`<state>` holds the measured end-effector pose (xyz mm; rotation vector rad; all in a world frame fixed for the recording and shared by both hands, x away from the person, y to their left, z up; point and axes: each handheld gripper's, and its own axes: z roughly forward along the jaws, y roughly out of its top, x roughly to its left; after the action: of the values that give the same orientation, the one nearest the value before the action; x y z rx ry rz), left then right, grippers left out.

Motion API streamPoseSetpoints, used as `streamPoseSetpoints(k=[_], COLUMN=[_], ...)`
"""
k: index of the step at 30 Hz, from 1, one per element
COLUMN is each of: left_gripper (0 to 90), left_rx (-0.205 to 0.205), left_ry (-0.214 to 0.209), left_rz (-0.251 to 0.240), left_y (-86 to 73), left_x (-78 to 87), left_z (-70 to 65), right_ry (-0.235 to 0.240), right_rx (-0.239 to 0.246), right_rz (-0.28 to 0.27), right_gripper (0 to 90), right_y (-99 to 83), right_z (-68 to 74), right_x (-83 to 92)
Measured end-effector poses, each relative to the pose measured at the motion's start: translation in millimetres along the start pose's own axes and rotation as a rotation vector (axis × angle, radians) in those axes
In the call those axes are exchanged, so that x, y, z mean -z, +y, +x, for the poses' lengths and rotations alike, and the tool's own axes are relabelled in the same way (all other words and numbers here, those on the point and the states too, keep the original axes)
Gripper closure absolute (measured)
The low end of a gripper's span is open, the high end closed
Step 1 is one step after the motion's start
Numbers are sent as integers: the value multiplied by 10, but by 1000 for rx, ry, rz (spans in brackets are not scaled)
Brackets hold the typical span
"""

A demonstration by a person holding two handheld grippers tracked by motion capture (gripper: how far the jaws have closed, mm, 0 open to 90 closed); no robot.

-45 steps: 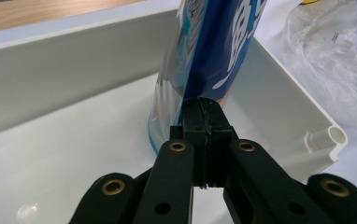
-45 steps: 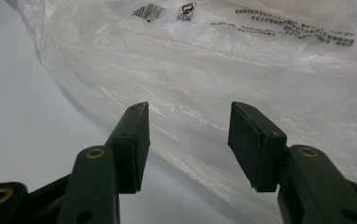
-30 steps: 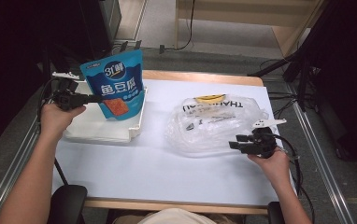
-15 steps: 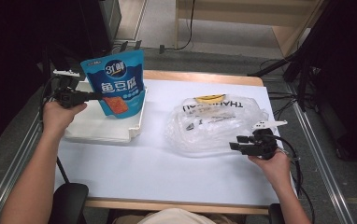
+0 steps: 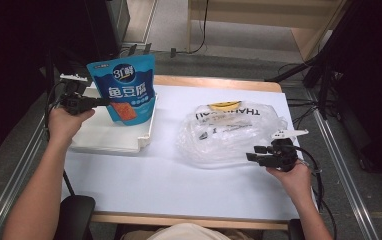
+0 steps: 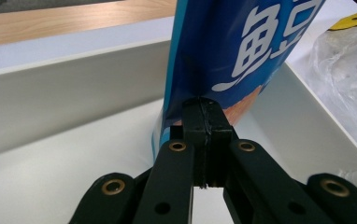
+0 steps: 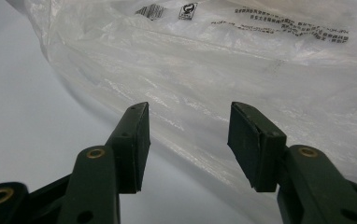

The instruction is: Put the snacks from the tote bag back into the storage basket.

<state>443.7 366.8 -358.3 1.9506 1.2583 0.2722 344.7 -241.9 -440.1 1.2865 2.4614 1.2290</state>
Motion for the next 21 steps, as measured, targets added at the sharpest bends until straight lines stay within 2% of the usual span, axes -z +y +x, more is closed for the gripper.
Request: streamPoseSetpoints(k=[5,9,13,21], left_gripper=[900,900,900,900], left_rx=[-26,-43,-45,-17], left_ry=[-7,-12,-1,3], left_rz=[3,13,17,-5], left_y=[-15,-11,18,56], left_x=[46,18,-41,-100], left_z=[-79,-132,-143,-88], right_ry=[4,5,6,5], right_rx=[2,3,3,5], right_rz=[1,0,-4,-1], right_gripper=[499,500,500,501], right_y=[4,8,14,10], right_z=[-5,-9,-10,-5], right_x=[-8,-14,-16,-10])
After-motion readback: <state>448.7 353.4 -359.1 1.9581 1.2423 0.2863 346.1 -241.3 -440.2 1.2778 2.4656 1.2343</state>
